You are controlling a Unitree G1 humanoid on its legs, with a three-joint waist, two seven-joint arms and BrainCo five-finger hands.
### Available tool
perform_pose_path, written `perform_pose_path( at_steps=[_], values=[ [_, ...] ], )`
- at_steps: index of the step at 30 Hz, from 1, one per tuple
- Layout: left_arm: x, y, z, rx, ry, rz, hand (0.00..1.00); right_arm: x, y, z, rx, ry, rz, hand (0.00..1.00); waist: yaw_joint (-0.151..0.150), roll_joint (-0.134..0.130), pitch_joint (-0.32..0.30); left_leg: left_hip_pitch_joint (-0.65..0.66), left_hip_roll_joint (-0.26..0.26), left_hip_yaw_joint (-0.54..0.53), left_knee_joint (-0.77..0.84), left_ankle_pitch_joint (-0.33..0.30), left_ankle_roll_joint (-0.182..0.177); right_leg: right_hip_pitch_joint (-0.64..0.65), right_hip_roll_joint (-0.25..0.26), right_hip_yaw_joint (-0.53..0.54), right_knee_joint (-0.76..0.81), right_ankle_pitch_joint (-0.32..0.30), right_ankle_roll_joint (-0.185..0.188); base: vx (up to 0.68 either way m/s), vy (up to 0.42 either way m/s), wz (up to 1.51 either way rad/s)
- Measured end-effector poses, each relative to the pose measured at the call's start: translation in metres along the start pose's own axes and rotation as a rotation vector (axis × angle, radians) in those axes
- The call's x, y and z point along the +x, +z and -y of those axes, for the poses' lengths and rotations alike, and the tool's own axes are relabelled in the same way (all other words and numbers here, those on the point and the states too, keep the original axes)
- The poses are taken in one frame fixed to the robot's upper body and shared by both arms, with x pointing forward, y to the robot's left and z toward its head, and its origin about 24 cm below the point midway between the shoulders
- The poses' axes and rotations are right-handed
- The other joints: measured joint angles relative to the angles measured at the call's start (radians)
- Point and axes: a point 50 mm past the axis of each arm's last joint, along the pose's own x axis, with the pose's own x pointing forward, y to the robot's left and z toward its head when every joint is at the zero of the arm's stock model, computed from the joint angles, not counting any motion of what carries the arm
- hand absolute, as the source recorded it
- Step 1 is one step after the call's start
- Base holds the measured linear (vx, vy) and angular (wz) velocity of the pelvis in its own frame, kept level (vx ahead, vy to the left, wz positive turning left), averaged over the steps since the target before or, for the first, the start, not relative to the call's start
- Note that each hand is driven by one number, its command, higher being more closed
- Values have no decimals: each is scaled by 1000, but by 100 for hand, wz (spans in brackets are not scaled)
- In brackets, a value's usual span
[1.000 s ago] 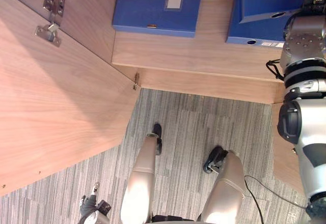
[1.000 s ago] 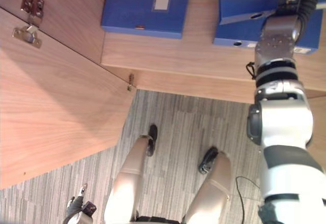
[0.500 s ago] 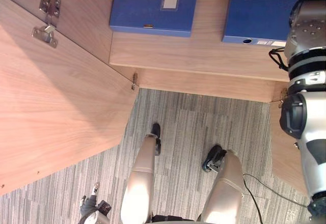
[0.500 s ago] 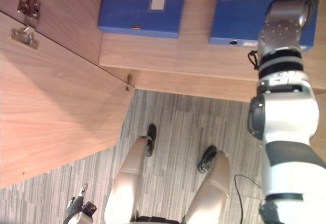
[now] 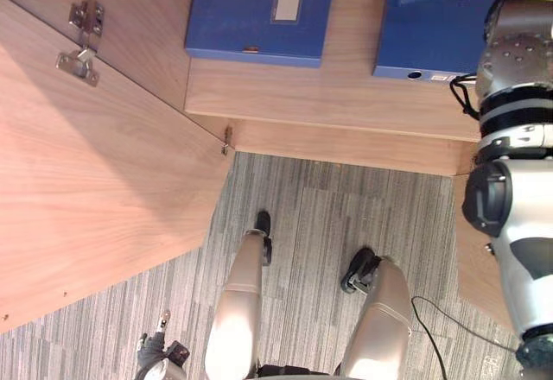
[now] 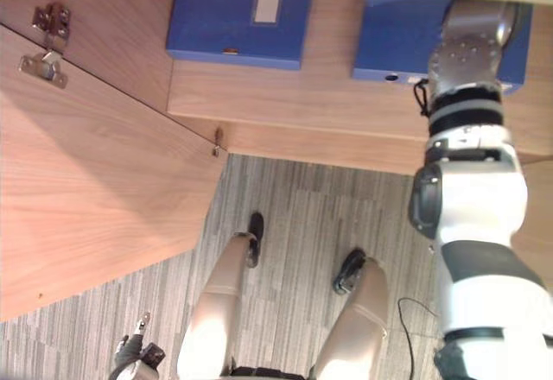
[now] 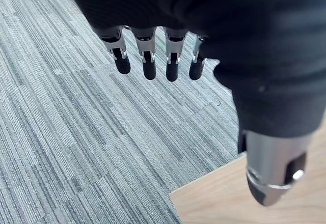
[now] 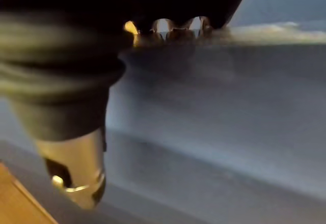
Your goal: Walk over to the cabinet, pick up the folder, carry it to the office cabinet, place the folder inside the office cabinet, then close the office cabinet door
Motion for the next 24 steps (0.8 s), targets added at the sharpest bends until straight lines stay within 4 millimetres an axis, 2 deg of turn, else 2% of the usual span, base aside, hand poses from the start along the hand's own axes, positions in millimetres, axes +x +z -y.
perform_pose_path(
  at_steps=[5,9,16,24],
  values=[
    [0,0,8,3,-21,-3,0,-2,-11,32,-68,-51,3,0,-2,0,0,0,1,0,3,0,-1,-3,0,1,4,-1,2,13,27,-1],
    [0,2,12,-2,-29,4,0,-2,-16,47,-145,-72,-5,0,-6,0,0,-8,3,0,11,0,-2,-10,2,3,7,-1,4,8,40,-2],
    [0,-3,11,-8,-20,-15,0,-5,-27,46,-345,-31,-37,0,-7,-1,0,-10,28,12,10,-1,-1,-21,28,14,-6,14,-7,9,35,-11],
    [-1,-10,10,-6,-16,-45,0,-9,-39,51,-387,-11,-75,0,-6,-7,0,27,50,30,-24,2,-3,1,53,24,-50,35,-11,22,35,-10]
  ],
)
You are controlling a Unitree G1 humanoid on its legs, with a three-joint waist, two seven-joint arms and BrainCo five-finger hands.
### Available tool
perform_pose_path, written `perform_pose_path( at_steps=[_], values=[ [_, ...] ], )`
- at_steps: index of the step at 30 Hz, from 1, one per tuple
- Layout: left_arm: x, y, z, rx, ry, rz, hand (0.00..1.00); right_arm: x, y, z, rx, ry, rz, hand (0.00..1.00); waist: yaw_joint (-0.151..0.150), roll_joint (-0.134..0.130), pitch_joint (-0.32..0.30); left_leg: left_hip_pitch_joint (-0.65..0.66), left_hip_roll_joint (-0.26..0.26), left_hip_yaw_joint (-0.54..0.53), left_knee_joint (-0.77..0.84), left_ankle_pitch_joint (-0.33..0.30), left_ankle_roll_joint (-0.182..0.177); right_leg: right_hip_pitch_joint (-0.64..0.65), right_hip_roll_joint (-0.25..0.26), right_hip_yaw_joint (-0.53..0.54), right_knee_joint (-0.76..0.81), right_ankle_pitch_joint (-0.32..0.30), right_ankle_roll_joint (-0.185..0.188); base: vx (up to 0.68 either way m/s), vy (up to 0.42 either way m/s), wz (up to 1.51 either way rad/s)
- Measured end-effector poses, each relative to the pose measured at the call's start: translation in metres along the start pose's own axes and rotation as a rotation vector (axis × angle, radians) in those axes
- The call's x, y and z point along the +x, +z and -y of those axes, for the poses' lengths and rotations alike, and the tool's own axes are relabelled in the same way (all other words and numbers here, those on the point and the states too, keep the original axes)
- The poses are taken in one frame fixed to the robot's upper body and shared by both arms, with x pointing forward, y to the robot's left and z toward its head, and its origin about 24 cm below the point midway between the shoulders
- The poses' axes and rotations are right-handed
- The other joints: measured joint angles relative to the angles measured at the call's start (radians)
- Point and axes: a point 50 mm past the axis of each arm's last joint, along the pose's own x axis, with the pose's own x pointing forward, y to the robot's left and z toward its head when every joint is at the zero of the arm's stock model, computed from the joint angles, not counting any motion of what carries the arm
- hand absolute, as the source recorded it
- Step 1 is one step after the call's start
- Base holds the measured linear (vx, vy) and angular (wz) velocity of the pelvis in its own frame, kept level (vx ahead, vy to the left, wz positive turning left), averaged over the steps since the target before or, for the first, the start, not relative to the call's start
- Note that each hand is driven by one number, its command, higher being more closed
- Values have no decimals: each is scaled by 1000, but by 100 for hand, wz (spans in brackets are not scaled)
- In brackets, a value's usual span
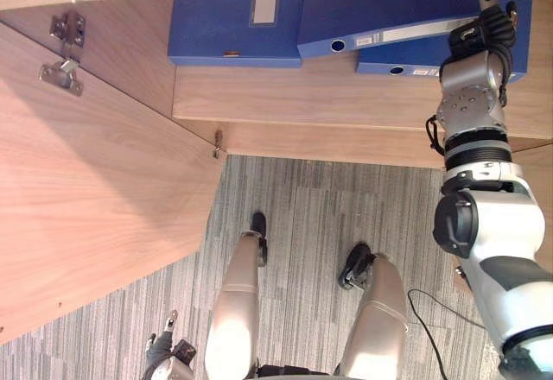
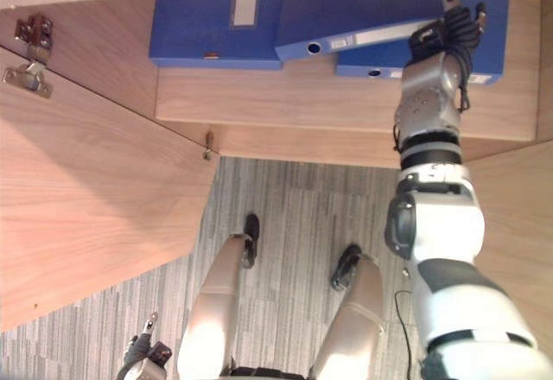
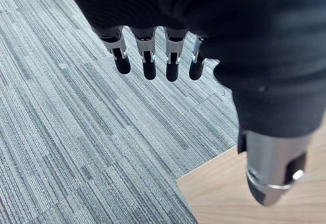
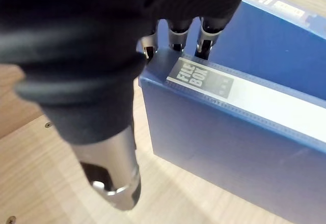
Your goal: Walk over to the cabinet, pick up the folder, carry it to the office cabinet, place the folder inside the office cabinet, then close the office cabinet door
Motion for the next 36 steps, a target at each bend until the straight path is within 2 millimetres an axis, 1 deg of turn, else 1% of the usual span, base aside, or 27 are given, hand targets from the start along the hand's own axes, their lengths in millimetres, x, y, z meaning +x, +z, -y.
perform_pose_path(
  at_steps=[4,6,8,10,11,12,13,14,15,18,20,21,22,24,26,29,32,33,36],
  values=[
    [-1,-2,2,8,-10,-5,0,0,-8,11,1,-11,-25,0,-3,-17,-5,6,1,4,-14,1,1,5,2,0,-19,7,3,43,47,-2],
    [-1,-3,3,14,-15,-9,0,0,-12,16,-20,-7,-35,0,-3,-19,-4,14,1,6,-17,1,2,16,3,-1,-29,11,5,48,67,-3],
    [-1,-4,2,17,-13,-11,0,-1,-16,18,-103,22,-38,0,-5,-20,-3,25,5,8,-23,0,2,29,8,-2,-43,16,6,25,62,-7],
    [-2,-6,-3,23,-4,-7,0,-3,-25,18,-295,80,-30,0,-15,-31,-7,34,13,13,-32,0,3,36,17,-1,-58,24,6,8,53,-10],
    [-2,-6,-4,27,-3,-7,0,-3,-25,20,-338,93,-25,0,-17,-33,-7,34,14,13,-32,0,3,36,18,-1,-59,24,5,6,42,-6],
    [-2,-6,-4,36,-10,-5,0,-3,-26,23,-467,123,-7,0,-19,-37,-6,34,15,15,-32,0,3,36,20,-1,-59,24,5,7,37,-2],
    [-3,-7,-4,43,-16,-3,0,-4,-27,28,-559,150,9,0,-20,-40,-6,34,16,15,-33,0,3,36,21,-1,-60,24,5,8,35,-2],
    [-3,-8,-4,48,-19,-4,0,-5,-28,30,-607,165,16,0,-21,-42,-7,34,16,15,-33,0,3,36,21,-1,-60,24,5,15,42,-3],
    [-4,-10,-5,60,-26,-8,0,-6,-29,37,-724,199,22,0,-25,-46,-7,35,19,16,-35,1,3,36,24,-1,-63,25,5,14,37,-3],
    [-4,-10,-9,82,-36,-8,0,-7,-30,46,-887,249,34,0,-28,-54,-2,45,20,21,-42,1,3,39,26,4,-65,26,4,13,29,-5],
    [-4,-12,-18,102,-35,-6,0,-13,-32,56,-1073,310,73,0,-32,-59,-3,67,27,27,-54,1,2,56,34,5,-79,29,3,31,37,-10],
    [-5,-11,-20,106,-35,-3,0,-15,-32,57,-1106,322,85,0,-34,-59,-3,72,28,28,-58,1,2,61,36,5,-82,29,3,35,36,-8],
    [-4,-11,-22,111,-35,-1,0,-18,-33,61,-1173,337,108,0,-36,-59,-3,82,29,29,-67,2,1,68,37,5,-88,31,3,21,23,-4],
    [-4,-10,-25,117,-35,2,0,-21,-35,66,-1221,345,119,0,-37,-60,-4,86,29,31,-70,2,1,70,39,6,-90,31,3,12,15,-2],
    [-4,-8,-25,125,-45,9,0,-21,-37,80,-1308,323,102,0,-36,-61,-4,85,29,31,-70,2,1,69,39,6,-92,32,3,18,36,0],
    [-3,-4,-22,128,-68,27,0,-22,-39,98,-1387,308,58,0,-31,-61,-4,85,28,30,-71,2,2,69,39,6,-95,33,5,21,47,0],
    [-3,1,-20,132,-87,47,0,-23,-41,106,-1424,297,35,0,-28,-60,-4,85,27,30,-71,3,2,69,38,6,-95,33,5,12,38,0],
    [-4,4,-19,136,-100,59,0,-24,-43,109,-1460,294,32,0,-26,-60,-4,85,27,29,-71,3,2,70,38,6,-95,33,5,7,48,1],
    [-6,9,-18,149,-116,88,0,-26,-41,118,-1495,252,33,0,-20,-60,-4,85,23,29,-71,3,3,70,34,7,-94,33,5,4,44,2]
  ],
)
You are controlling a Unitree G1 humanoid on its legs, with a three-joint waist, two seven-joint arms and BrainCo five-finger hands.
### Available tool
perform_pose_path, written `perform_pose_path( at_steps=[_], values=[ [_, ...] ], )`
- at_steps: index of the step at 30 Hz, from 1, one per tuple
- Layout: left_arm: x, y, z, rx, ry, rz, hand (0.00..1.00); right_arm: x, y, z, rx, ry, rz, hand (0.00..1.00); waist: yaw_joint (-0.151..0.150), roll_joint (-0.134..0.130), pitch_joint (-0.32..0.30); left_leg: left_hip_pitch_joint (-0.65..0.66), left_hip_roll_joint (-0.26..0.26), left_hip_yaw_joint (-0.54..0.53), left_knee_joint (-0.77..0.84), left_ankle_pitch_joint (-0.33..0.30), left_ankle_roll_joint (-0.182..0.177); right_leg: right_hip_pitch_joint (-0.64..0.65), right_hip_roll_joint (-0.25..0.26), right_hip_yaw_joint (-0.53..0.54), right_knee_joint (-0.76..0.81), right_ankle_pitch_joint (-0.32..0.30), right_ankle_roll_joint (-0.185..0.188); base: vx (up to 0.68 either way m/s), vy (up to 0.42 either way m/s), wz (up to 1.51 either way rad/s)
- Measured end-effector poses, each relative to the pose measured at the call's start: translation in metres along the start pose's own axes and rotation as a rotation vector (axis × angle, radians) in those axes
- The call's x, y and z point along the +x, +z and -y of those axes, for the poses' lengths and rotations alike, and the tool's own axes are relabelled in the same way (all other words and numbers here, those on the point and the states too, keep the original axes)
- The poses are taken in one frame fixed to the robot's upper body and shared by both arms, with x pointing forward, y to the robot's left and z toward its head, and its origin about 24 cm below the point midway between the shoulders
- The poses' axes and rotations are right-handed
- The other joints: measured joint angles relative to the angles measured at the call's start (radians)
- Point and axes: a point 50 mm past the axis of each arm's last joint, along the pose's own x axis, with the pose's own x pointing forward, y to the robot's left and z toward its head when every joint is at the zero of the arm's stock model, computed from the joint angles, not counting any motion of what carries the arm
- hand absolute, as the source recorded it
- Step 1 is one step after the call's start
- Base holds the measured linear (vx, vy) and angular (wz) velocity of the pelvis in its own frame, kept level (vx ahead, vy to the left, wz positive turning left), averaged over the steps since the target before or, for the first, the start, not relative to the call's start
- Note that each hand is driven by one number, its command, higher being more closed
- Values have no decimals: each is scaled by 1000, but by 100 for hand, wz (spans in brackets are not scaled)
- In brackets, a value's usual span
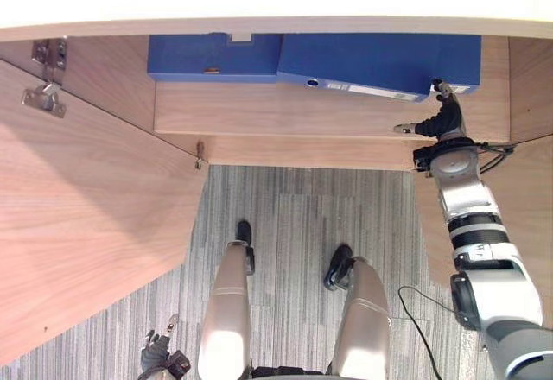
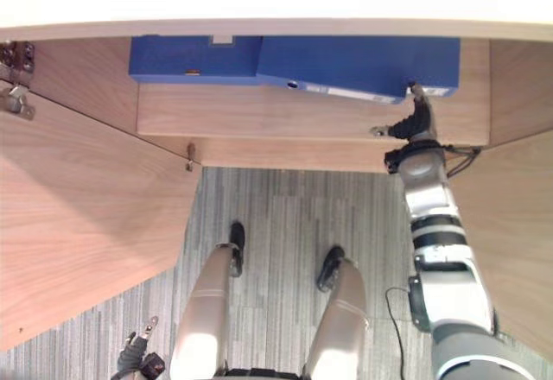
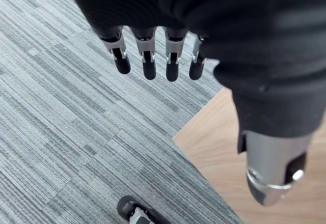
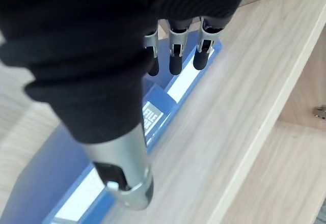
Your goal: Walk over to the cabinet, pick up the folder, carry it to the office cabinet, place the folder inside the office cabinet, then close the office cabinet door
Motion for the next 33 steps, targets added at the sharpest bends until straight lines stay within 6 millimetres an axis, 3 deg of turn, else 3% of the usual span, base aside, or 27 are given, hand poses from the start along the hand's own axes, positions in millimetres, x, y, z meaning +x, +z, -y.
perform_pose_path(
  at_steps=[4,14,19,23,25,26,27,29,33],
  values=[
    [0,10,-2,-14,1,37,0,-3,-4,13,31,-82,-25,0,5,0,0,-1,-4,0,0,0,1,0,-4,1,0,1,1,4,43,2],
    [-2,33,9,-22,-40,139,0,-2,9,74,158,-405,-1,0,8,6,4,-54,-5,-14,44,-2,3,-41,-9,-1,33,-2,6,-1,38,2],
    [-2,33,12,-3,-45,147,0,-16,42,89,164,-520,148,0,8,8,7,-77,-8,-15,71,-4,4,-66,-16,5,61,-9,18,-51,47,0],
    [-2,33,12,3,-41,146,0,-37,53,64,125,-520,227,0,5,8,7,-83,-7,-15,72,-3,3,-71,-14,5,61,-9,18,-14,39,-1],
    [-2,32,12,13,-39,144,0,-46,52,30,97,-427,232,0,0,8,7,-86,-5,-14,71,-3,4,-75,-12,6,56,-8,18,25,44,-3],
    [-2,32,12,38,-39,147,0,-52,51,3,91,-330,232,0,0,9,7,-87,-4,-15,72,-3,4,-75,-10,7,56,-4,13,34,41,-3],
    [-2,32,12,43,-39,148,0,-55,52,-8,89,-288,237,0,0,10,7,-87,-4,-15,73,-3,3,-75,-10,7,56,-3,11,39,40,-3],
    [-2,31,11,50,-38,147,0,-66,71,-46,85,-136,329,0,8,18,12,-86,5,-14,71,-7,2,-73,2,8,45,4,3,33,43,-9],
    [-2,28,10,75,-34,140,0,-73,98,-90,67,57,447,0,24,21,14,-79,6,-12,66,-8,2,-68,4,9,39,6,1,17,45,-4]
  ],
)
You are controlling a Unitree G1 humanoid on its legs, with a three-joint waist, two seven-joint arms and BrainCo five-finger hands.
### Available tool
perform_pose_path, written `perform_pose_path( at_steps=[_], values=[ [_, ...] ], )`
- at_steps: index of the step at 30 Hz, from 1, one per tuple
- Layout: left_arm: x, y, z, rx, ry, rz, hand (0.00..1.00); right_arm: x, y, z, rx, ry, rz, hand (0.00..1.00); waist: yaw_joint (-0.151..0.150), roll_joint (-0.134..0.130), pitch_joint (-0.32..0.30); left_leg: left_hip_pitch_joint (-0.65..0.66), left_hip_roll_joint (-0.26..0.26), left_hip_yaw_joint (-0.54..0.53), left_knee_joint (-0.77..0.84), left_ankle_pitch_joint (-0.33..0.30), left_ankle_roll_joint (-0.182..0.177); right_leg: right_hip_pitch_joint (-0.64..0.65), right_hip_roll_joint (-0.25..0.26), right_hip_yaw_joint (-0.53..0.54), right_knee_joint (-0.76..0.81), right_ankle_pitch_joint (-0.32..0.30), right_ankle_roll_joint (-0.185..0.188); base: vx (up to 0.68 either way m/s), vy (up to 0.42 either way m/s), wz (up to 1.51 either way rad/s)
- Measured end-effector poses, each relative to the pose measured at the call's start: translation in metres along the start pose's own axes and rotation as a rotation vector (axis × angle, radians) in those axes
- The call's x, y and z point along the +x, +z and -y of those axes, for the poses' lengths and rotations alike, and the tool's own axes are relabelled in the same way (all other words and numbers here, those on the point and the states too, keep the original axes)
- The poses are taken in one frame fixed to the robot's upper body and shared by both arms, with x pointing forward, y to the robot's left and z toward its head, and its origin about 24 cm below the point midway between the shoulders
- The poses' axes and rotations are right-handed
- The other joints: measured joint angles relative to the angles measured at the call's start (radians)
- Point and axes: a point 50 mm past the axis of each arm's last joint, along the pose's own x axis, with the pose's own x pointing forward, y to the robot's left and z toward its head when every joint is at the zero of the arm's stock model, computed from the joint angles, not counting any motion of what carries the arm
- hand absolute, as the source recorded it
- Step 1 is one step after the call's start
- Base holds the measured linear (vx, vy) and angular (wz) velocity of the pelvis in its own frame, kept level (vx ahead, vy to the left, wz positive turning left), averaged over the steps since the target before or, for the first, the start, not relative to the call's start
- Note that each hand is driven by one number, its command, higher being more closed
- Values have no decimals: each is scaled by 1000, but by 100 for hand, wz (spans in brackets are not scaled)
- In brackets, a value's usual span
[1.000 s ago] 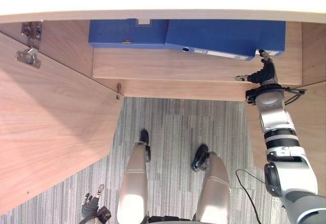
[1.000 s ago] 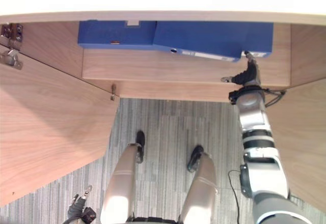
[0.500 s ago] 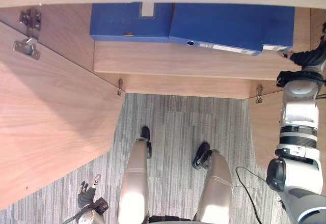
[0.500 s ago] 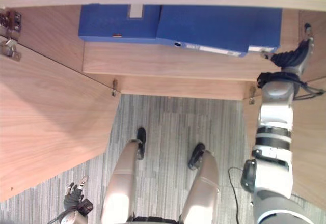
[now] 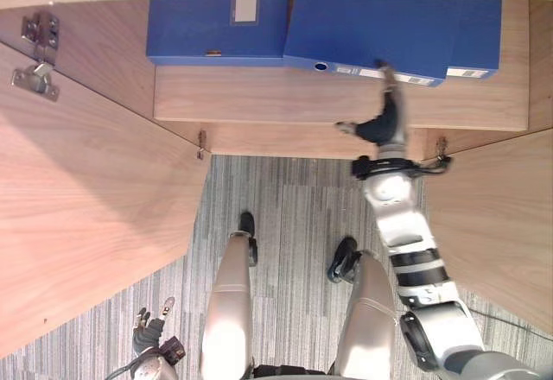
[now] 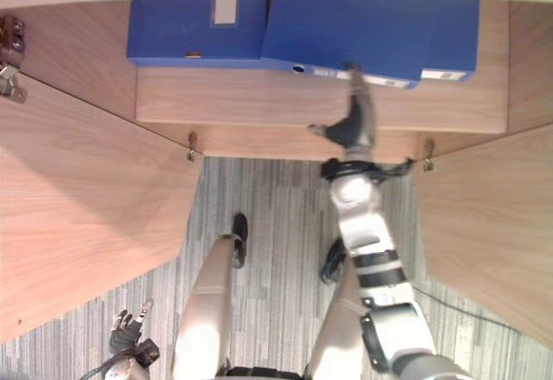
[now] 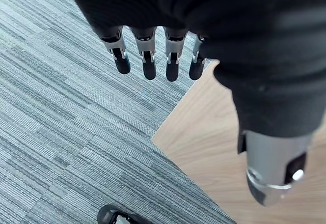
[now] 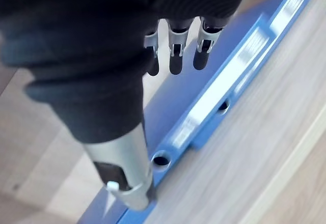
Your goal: Walk over to the cabinet, pick up the folder, carry it to the office cabinet, place the folder inside the office cabinet, then close the office cabinet door
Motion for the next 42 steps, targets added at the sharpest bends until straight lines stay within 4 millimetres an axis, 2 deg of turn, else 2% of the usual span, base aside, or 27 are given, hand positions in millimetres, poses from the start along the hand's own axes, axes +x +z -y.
perform_pose_path(
  at_steps=[2,5,8,11,15,21,25,28,32,37,42],
  values=[
    [0,-7,-2,9,13,-25,0,11,17,-27,-1,113,49,0,19,1,0,11,2,0,-16,3,-1,10,8,0,-19,8,-3,6,50,-4],
    [-1,-11,-4,14,34,-44,0,20,31,-43,20,189,79,0,35,2,0,11,2,-2,-33,10,0,17,12,-8,-40,16,-1,16,53,3],
    [-1,-12,-5,10,52,-47,0,28,36,-54,76,226,45,0,50,2,0,12,1,-3,-43,12,2,29,12,-16,-58,21,1,31,59,6],
    [0,-10,-3,2,61,-32,0,36,41,-58,135,245,23,0,62,4,0,10,-2,-3,-46,12,3,32,8,-21,-65,21,2,36,59,4],
    [1,-10,-2,-20,70,-30,0,46,44,-57,196,250,1,0,61,5,-1,9,-8,-4,-47,12,3,34,0,-29,-66,21,2,16,48,4],
    [2,-17,0,-27,75,-71,0,51,25,-53,223,254,-95,0,57,7,-3,9,-10,-7,-45,13,5,37,-4,-32,-63,21,2,-11,31,2],
    [1,-24,-1,-20,82,-100,0,55,7,-39,231,222,-150,0,53,8,-3,9,-11,-6,-45,16,7,37,-5,-32,-61,22,2,-14,24,1],
    [-1,-32,-1,-15,85,-135,0,64,-10,-17,248,170,-209,0,49,10,-5,9,-12,-5,-46,18,8,35,-6,-32,-61,23,1,-4,12,0],
    [-3,-40,0,-10,79,-172,0,74,-29,22,369,45,-281,0,41,17,-9,10,-12,-1,-49,19,8,30,-6,-27,-59,23,1,0,0,0],
    [-3,-42,0,-8,70,-181,0,75,-45,44,322,-4,-312,0,31,29,-17,13,-10,2,-48,19,8,28,-5,-22,-57,24,1,0,0,-1],
    [-4,-45,-1,-10,75,-195,0,78,-50,63,315,-46,-317,0,31,34,-20,15,-7,12,-49,19,9,20,-3,-11,-57,27,0,-1,3,-5]
  ],
)
